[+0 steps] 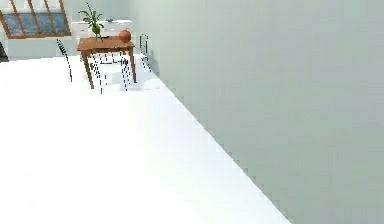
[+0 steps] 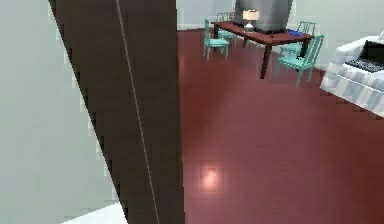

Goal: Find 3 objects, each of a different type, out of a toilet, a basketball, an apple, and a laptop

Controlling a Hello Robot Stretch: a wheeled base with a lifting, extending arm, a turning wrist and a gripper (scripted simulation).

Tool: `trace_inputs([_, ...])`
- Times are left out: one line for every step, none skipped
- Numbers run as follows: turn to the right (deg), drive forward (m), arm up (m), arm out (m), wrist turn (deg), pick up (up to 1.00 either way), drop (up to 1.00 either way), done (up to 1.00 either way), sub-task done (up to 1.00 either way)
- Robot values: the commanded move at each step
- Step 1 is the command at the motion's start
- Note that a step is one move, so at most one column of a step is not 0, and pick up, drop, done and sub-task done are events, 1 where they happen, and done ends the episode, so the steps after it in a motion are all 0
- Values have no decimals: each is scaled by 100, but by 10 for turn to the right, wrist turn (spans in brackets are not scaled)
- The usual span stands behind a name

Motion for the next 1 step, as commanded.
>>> trace_inputs([-120, 0, 0, 0, 0, 0, 0, 0, 0])
